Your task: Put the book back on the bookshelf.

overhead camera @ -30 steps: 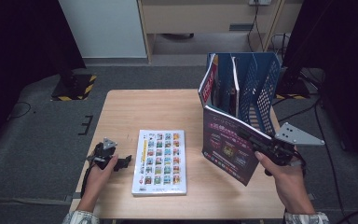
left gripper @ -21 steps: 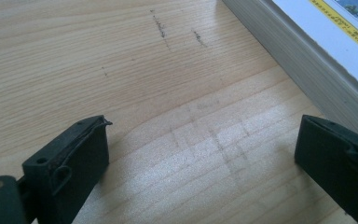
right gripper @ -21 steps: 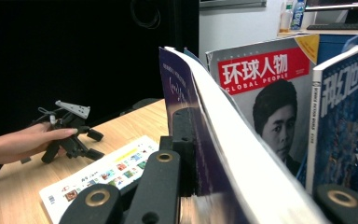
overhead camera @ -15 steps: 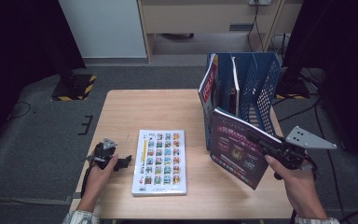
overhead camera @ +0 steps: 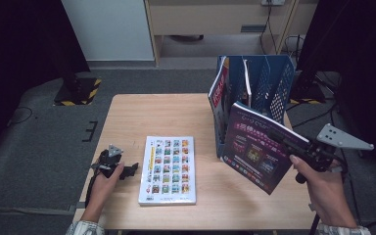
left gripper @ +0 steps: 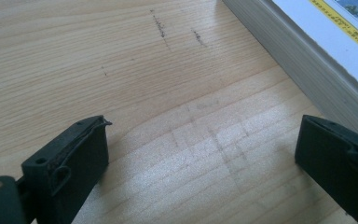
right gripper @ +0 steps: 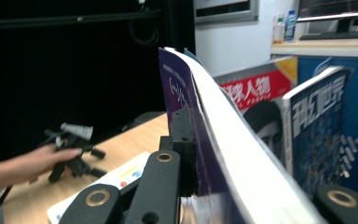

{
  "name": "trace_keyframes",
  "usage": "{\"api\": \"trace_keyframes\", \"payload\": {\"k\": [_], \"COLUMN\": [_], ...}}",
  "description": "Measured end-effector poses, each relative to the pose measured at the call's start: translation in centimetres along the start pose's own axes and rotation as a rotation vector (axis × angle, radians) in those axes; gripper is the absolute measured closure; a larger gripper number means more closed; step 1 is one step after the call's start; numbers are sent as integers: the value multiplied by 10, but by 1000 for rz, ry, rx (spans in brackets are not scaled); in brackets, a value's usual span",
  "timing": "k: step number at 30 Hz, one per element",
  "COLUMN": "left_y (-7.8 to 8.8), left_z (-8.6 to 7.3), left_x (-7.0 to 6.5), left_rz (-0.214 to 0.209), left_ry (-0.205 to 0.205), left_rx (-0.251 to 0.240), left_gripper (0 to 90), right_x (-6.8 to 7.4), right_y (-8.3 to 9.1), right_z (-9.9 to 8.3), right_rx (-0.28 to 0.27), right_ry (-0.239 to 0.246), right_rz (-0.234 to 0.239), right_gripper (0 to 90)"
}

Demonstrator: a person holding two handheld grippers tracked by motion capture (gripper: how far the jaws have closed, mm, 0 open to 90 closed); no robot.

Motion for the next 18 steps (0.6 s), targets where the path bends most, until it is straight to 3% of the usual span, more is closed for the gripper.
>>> {"api": "trace_keyframes", "payload": {"k": [8, 18], "left_y": [0, 0], "left_z": [0, 0], "left_x": [0, -1], "left_rz": [0, -1], "left_ry": [-1, -1], "left_rx": [1, 1], "left_gripper": [18, 18], "right_x": [-10, -23], "right_y": [-4, -5], "right_z": [33, 50], "right_rx": [-31, -18], "right_ry": [4, 6], "right_rz": [-72, -151], "right_gripper": [840, 840]}}
Point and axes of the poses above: each handheld gripper's, and its own axes: y roughly backward along the jaws, z roughly out of its top, x roughly to its left, the point moved 6 cm from there along -y, roughly forward along the jaws, and after that the axes turned 3 degrees about x, right-handed, at the moved point
